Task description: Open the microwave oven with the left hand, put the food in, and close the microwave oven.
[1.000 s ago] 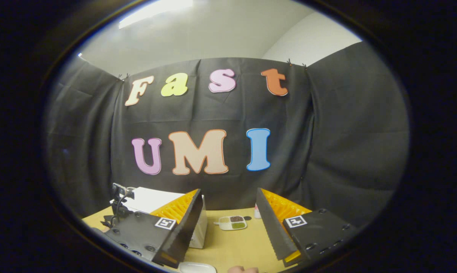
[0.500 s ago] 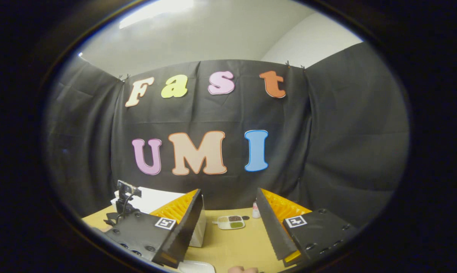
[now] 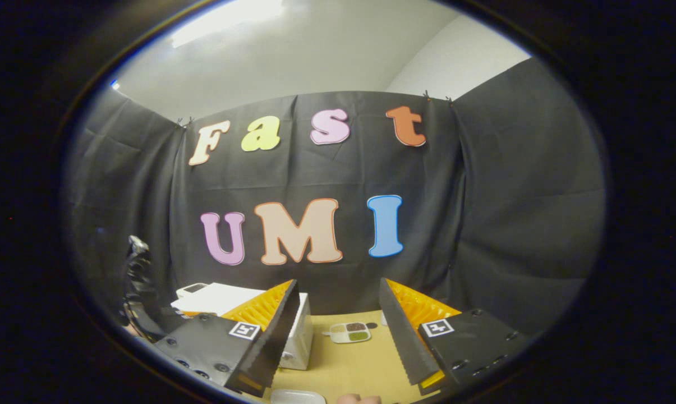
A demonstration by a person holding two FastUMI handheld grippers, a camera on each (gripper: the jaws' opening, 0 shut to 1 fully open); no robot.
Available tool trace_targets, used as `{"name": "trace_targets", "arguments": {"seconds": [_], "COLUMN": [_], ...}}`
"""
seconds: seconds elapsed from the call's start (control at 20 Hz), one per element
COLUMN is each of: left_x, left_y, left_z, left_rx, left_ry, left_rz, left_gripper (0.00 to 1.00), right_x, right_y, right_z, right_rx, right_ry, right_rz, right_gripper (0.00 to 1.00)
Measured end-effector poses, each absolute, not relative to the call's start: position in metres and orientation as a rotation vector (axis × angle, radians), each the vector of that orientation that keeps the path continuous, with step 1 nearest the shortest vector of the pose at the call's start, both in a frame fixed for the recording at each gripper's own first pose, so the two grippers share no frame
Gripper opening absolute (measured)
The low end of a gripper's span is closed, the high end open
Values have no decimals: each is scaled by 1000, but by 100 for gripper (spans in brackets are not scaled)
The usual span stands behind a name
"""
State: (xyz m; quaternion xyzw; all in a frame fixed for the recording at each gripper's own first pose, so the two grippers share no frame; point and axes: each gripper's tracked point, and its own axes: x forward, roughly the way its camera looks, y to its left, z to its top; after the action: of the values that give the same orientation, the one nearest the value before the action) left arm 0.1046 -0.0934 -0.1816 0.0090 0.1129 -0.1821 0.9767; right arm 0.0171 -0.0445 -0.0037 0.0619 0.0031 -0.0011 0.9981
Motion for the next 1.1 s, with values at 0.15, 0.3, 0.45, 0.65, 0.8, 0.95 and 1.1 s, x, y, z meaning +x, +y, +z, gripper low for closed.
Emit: {"name": "trace_targets", "arguments": {"seconds": [0.15,0.3,0.45,0.65,0.8,0.95,1.1], "left_x": [88,68,47,30,13,10,5], "left_y": [-66,-33,-10,-5,-11,-12,-6], "left_z": [-147,-115,-90,-53,-51,-50,-49], "left_rx": [17,6,32,62,92,51,34], "left_ry": [193,169,167,82,61,71,88], "left_rz": [-316,-257,-222,-195,-213,-185,-156], "left_gripper": [2,2,1,3,75,100,96], "right_x": [18,19,21,24,25,23,21], "right_y": [-31,-22,-13,-2,10,14,14], "right_z": [-4,-7,-12,-11,-14,-14,-15], "right_rx": [128,128,135,139,145,139,135], "right_ry": [7,14,36,30,40,41,45], "right_rz": [32,63,90,113,140,154,153], "right_gripper": [84,84,89,84,84,84,84]}}
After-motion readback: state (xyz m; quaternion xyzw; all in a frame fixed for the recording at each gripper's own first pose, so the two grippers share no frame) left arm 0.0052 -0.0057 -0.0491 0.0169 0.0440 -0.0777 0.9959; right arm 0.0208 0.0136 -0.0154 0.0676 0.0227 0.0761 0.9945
